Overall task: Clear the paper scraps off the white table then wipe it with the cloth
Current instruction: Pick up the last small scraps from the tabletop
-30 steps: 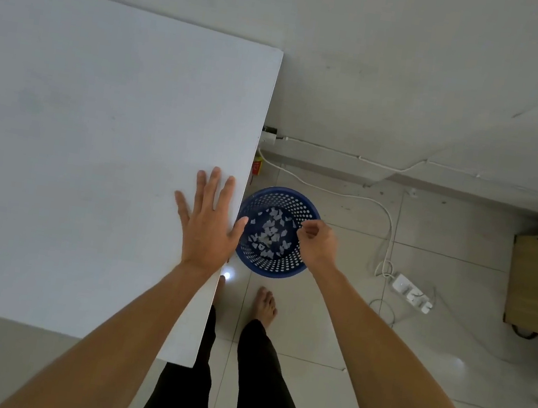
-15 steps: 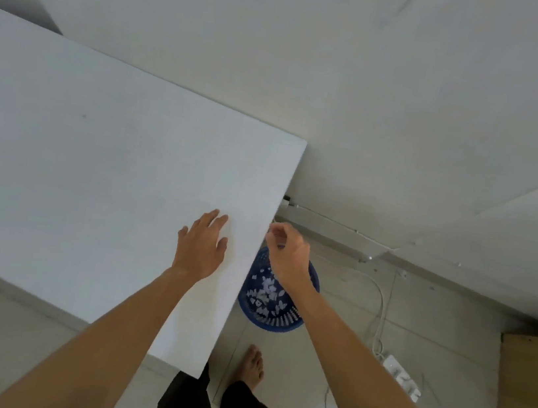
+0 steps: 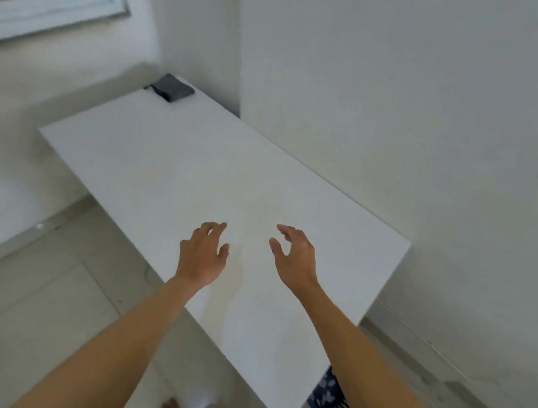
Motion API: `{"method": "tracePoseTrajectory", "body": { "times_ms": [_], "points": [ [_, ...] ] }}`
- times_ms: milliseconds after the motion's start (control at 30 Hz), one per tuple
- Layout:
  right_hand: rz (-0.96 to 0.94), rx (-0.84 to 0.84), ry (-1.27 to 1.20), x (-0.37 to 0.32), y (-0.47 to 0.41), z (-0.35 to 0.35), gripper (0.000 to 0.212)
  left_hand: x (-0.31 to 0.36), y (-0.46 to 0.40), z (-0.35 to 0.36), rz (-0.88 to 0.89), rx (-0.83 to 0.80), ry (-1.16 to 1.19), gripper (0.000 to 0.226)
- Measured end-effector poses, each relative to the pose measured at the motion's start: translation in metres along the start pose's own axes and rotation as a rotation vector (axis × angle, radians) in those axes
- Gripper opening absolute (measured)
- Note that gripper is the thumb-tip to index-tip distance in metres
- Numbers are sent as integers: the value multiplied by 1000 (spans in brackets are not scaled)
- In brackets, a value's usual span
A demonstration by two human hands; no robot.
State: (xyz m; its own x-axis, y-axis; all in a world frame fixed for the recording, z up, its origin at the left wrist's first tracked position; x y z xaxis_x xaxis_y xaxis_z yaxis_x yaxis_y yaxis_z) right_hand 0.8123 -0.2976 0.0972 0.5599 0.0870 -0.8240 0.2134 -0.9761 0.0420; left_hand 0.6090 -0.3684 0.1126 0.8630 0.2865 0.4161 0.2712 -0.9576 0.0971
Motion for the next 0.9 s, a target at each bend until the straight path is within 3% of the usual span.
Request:
{"method": "tracePoseTrajectory", "body": {
  "times_ms": [200,433,667,900],
  "points": [
    [-69,-70,47,-98,-36,87,37,-99,-23,-92,-61,146,58,46],
    [-53,-118,48,-180,-75,181,38,-211,-55,-152,-104,167,116,44],
    [-72,-133,108,-207,-145,257,43,-275,-137,-166,-104,127,107,54],
    [21,-81,129,-210,-271,308,56,-319,-271,-200,-42,45,-70,44]
  ]
}}
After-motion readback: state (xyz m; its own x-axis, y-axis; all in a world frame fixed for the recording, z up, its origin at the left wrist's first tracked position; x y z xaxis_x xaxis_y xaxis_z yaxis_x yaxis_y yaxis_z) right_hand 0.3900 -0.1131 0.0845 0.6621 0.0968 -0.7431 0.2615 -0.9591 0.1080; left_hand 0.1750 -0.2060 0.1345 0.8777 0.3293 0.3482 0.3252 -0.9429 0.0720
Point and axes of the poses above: each hand's wrist, its own y-axis away from the middle knuckle, its own z-axis out of the palm, x = y × z, the point moved 6 cm from there along -y, towards the middle knuckle, and after that the axes turned 1 degree about z, right-handed, at the moved point
